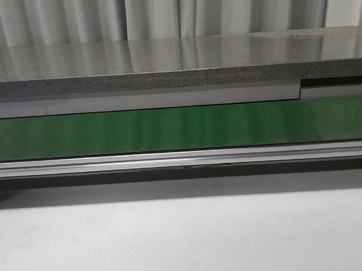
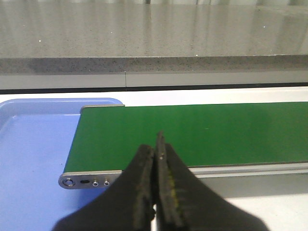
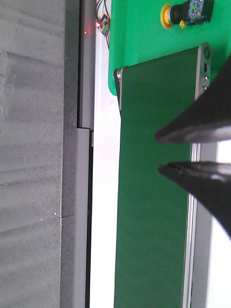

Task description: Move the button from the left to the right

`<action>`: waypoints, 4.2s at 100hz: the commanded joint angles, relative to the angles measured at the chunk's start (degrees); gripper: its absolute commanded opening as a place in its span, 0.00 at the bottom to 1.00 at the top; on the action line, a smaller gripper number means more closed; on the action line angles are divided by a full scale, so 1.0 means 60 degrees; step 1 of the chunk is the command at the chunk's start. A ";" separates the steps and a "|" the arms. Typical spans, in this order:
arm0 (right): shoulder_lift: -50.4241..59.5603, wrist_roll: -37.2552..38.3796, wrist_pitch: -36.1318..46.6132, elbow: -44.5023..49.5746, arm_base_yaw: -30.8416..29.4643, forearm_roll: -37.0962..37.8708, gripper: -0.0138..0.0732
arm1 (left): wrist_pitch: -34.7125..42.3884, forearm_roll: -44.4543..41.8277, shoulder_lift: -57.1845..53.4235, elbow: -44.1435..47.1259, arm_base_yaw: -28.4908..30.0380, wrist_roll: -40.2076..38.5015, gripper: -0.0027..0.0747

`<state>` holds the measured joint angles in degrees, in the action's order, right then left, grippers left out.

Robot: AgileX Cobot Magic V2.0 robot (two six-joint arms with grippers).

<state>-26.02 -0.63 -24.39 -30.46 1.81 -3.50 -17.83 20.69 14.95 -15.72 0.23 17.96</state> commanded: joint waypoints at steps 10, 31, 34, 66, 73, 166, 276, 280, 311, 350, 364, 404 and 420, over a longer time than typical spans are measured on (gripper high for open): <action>-0.0035 -0.0086 0.0697 -0.0234 -0.0012 -0.0031 0.08 | 0.0640 0.0151 0.0062 -0.0258 -0.0071 0.0004 0.01; -0.0035 -0.0086 0.0716 -0.0234 -0.0012 -0.0031 0.08 | 0.0640 0.0151 0.0062 -0.0258 -0.0071 0.0004 0.01; -0.0035 -0.0086 0.0716 -0.0234 -0.0012 -0.0031 0.08 | 0.0640 0.0151 0.0062 -0.0258 -0.0071 0.0004 0.01; -0.0035 -0.0086 0.0716 -0.0234 -0.0012 -0.0031 0.08 | 0.0640 0.0151 0.0062 -0.0258 -0.0071 0.0004 0.01; -0.0035 -0.0086 0.0726 -0.0234 -0.0012 -0.0031 0.08 | 0.0640 0.0151 0.0062 -0.0258 -0.0071 0.0004 0.01; 0.4413 0.0495 0.3383 0.4441 0.0903 0.0428 0.08 | 0.0640 0.0151 0.0062 -0.0258 -0.0071 0.0004 0.01; 0.4573 0.0495 0.4064 0.5161 0.0554 0.0354 0.08 | 0.0640 0.0151 0.0062 -0.0258 -0.0071 0.0004 0.01; 0.4573 0.0495 0.4064 0.5161 0.0554 0.0354 0.08 | 0.0640 0.0151 0.0062 -0.0258 -0.0071 0.0004 0.01; 0.4573 0.0495 0.4064 0.5161 0.0554 0.0354 0.08 | 0.0640 0.0151 0.0062 -0.0258 -0.0071 0.0004 0.01; 0.4573 0.0495 0.4064 0.5161 0.0554 0.0354 0.08 | 0.1275 -0.0678 0.0038 -0.0258 -0.0071 -0.0264 0.01; 0.4573 0.0495 0.4064 0.5161 0.0554 0.0354 0.08 | 0.1293 -0.2767 -0.0397 -0.0166 -0.0071 -0.2586 0.01; 0.4573 0.0495 0.4064 0.5161 0.0554 0.0354 0.08 | 0.1434 -0.3449 -0.2415 0.1416 -0.0071 -0.3280 0.01; 0.4573 0.0495 0.4064 0.5161 0.0554 0.0354 0.08 | 0.1995 -0.3449 -0.2854 0.2194 -0.0071 -0.3323 0.01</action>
<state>0.53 2.36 -4.97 1.62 5.41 -1.57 -12.80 0.00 -0.22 -2.71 0.23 -1.03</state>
